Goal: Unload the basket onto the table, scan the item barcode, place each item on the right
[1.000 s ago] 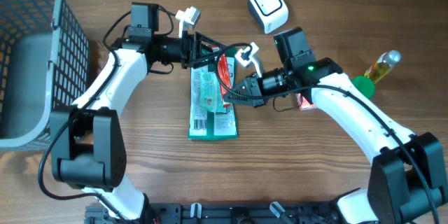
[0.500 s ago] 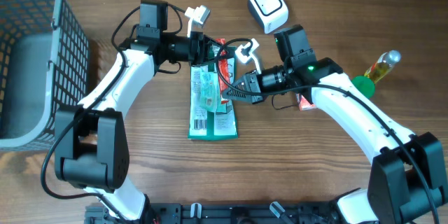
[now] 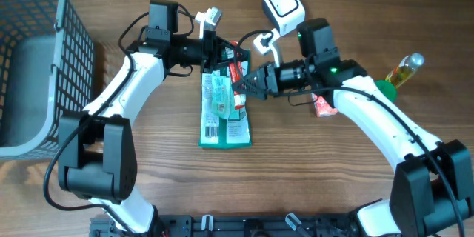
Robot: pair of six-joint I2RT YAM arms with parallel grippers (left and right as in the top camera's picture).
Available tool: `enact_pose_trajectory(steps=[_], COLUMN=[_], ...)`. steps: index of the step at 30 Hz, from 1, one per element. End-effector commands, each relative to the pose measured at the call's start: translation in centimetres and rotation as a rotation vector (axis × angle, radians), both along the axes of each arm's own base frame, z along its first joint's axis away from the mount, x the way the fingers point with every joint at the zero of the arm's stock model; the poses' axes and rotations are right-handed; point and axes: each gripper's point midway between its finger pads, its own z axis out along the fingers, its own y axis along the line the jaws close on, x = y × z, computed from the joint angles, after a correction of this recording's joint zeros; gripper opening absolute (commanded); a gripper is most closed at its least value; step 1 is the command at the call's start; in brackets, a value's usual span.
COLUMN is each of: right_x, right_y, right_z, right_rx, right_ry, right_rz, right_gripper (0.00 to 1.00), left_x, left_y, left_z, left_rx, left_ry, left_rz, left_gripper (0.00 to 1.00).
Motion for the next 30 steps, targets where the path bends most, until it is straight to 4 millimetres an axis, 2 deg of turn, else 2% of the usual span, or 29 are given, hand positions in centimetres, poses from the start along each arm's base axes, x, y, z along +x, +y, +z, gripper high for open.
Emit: enact_pose_trajectory(steps=[1, 3, 7, 11, 14, 20, 30], right_x=[-0.3, -0.6, -1.1, -2.0, -2.6, -1.6, -1.6], right_y=[0.0, 0.1, 0.4, 1.3, 1.7, 1.0, 0.9], right_z=[2.2, 2.7, 2.5, 2.4, 2.2, 0.0, -0.2], right_rx=[0.072, 0.096, 0.096, 0.092, 0.087, -0.026, -0.033], right_ry=[-0.006, -0.007, 0.004, 0.034, 0.048, 0.128, 0.139], right_rz=[0.030, 0.053, 0.065, 0.087, 0.102, -0.011, -0.019], right_gripper=[0.69, 0.66, 0.51, 0.44, 0.28, 0.25, 0.24], left_x=[-0.3, -0.2, -0.3, -0.1, 0.1, 0.8, 1.1], left_y=[0.1, 0.3, 0.4, 0.6, 0.9, 2.0, 2.5], left_z=[0.3, 0.3, 0.6, 0.6, 0.7, 0.7, 0.7], left_rx=[-0.033, -0.033, -0.049, -0.050, -0.052, -0.053, -0.054], left_ry=[0.082, 0.087, 0.089, 0.077, 0.067, 0.065, 0.065], left_rz=[-0.017, -0.012, -0.021, -0.017, -0.008, 0.021, 0.035], left_gripper=[0.04, 0.04, 0.04, 0.04, 0.04, 0.04, 0.04])
